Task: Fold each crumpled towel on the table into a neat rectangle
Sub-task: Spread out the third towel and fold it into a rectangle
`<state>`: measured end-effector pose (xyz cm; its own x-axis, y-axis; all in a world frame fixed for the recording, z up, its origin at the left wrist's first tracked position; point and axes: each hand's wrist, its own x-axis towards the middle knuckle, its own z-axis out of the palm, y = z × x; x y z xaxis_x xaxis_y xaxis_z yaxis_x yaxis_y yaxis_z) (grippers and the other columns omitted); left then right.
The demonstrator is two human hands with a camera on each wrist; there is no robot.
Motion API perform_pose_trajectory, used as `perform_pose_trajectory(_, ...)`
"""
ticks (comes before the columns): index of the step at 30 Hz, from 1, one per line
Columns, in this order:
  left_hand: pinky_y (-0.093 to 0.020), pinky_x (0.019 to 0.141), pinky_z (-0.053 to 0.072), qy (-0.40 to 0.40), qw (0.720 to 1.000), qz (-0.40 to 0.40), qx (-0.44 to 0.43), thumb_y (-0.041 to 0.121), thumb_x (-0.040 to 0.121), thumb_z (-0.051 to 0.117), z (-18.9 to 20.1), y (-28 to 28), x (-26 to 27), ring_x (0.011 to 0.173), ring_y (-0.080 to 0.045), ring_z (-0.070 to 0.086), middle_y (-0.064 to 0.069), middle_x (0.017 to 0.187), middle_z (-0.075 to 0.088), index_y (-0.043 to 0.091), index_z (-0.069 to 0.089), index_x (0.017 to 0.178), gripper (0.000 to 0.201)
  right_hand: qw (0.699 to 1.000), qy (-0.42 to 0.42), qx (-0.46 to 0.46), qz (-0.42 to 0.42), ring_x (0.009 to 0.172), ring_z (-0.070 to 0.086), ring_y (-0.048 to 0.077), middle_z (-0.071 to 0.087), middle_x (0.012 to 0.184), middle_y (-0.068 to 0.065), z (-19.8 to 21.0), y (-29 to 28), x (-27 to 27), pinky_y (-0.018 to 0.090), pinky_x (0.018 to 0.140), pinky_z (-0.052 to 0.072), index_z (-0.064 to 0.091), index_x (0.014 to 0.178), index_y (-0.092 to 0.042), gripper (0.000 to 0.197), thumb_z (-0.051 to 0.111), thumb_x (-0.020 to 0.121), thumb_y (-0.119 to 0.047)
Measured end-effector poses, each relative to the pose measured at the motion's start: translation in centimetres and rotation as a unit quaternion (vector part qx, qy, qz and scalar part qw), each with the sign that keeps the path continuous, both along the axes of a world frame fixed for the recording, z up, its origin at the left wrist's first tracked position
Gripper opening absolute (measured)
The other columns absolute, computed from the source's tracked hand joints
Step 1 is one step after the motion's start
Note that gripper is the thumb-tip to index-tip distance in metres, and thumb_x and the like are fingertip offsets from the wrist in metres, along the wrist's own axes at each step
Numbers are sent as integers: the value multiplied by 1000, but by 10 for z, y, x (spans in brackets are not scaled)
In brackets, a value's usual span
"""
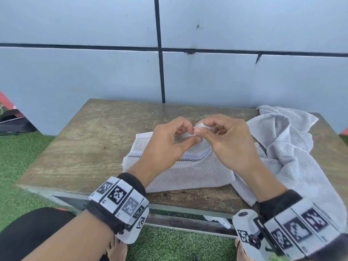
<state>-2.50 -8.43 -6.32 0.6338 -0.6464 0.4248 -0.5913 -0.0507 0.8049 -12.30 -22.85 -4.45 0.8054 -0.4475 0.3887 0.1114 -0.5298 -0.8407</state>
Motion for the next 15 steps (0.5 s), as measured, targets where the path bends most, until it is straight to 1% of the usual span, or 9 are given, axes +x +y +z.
perform_pose_trajectory(3,-35,87,51,20,999,-2,28,23,81,83,-4,1,1,84,-15,67,0,85,73,12,69,88,19,1000,0,3,4,60,50,6,74,82,-10,-2,1,-2,17,62,40,78,80,-24,5,80,84,-22)
perform_pose_trajectory(5,-36,87,52,25,999,-4,46,25,81,83,-7,1,4,85,-14,67,2,86,73,14,71,90,19,1000,-2,1,3,59,50,6,72,79,-15,-3,2,-3,16,61,39,78,79,-24,7,79,84,-21)
perform_pose_trajectory(6,-37,85,53,21,998,-2,57,26,81,83,-9,2,6,84,-14,67,2,85,73,15,71,90,19,1000,-3,3,-1,57,48,5,70,73,-20,-2,3,-4,14,59,37,79,79,-23,6,79,85,-21)
perform_pose_trajectory(8,-42,76,54,14,996,-5,91,30,83,81,-13,4,11,75,-18,66,2,78,70,18,71,88,17,1000,-5,17,-8,50,46,4,60,59,-27,-1,3,-5,9,55,33,79,83,-18,3,78,86,-19)
perform_pose_trajectory(9,-42,67,52,9,993,-9,114,31,84,79,-14,5,13,67,-19,62,1,72,67,16,69,83,18,1000,-6,22,-11,48,45,3,57,54,-27,1,3,-5,8,52,32,78,84,-16,4,78,86,-19)
perform_pose_trajectory(11,-31,51,39,-10,988,-17,156,30,86,78,-17,8,15,52,-14,46,4,58,53,12,60,68,31,1000,-6,19,-13,45,44,1,55,51,-28,4,1,-6,7,50,32,77,84,-15,4,77,87,-19)
perform_pose_trajectory(12,-26,49,33,-21,984,-17,174,29,86,78,-18,11,16,50,-11,40,3,56,47,13,55,62,37,1000,-5,17,-15,45,44,1,55,51,-28,5,0,-7,7,50,32,77,83,-17,4,78,87,-20)
perform_pose_trajectory(13,-23,49,31,-30,981,-16,189,29,87,77,-17,14,17,50,-9,38,1,58,47,15,52,59,40,1000,-6,18,-20,46,44,1,56,52,-28,7,-2,-8,7,51,33,77,82,-19,5,78,86,-21)
perform_pose_trajectory(15,-26,51,35,-33,974,-7,223,30,89,75,-17,24,23,53,-14,44,-6,68,58,19,51,57,41,999,-11,21,-33,50,46,2,61,56,-26,9,-6,-8,9,53,37,76,81,-25,5,79,85,-24)
